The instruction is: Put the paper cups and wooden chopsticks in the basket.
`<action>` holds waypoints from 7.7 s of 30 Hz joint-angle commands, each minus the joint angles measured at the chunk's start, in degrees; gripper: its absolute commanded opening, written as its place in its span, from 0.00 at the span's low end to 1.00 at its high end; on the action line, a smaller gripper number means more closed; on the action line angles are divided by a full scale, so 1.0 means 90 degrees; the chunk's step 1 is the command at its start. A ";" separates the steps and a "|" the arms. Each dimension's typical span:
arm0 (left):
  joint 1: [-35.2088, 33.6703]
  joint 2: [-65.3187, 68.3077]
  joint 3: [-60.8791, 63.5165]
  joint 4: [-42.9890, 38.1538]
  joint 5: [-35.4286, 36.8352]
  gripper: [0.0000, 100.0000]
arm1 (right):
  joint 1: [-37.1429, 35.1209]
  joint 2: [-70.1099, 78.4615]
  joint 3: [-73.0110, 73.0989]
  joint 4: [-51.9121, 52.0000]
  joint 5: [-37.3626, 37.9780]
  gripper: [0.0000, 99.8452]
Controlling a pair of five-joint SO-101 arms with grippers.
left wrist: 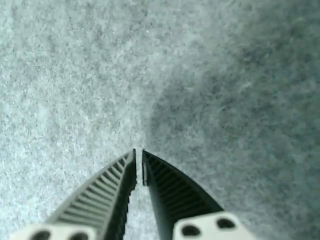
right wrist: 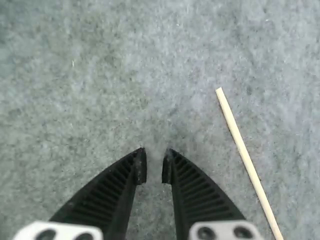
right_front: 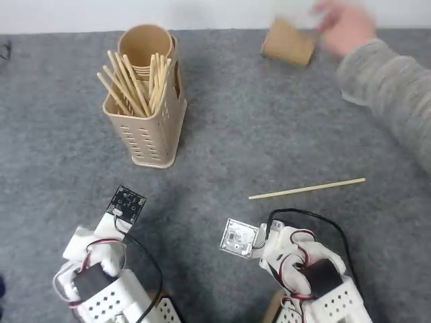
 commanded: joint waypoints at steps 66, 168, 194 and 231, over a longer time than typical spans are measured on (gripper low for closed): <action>0.0410 -0.0039 -0.0054 -0.0264 -0.0010 0.02 | -0.0034 0.0044 0.0117 0.0210 0.0117 0.08; -0.3184 -0.0039 -0.0581 -0.1455 0.0254 0.01 | -0.5192 0.6061 -0.6144 0.2681 -0.0391 0.01; -0.2335 -0.0068 -0.0063 -0.1661 -0.0107 0.01 | -0.4127 0.6022 -0.3810 -0.0708 0.0000 0.01; -0.1944 -0.0068 -0.0063 -0.1084 -0.0117 0.01 | -0.3912 0.4576 -0.3057 0.0230 0.0576 0.01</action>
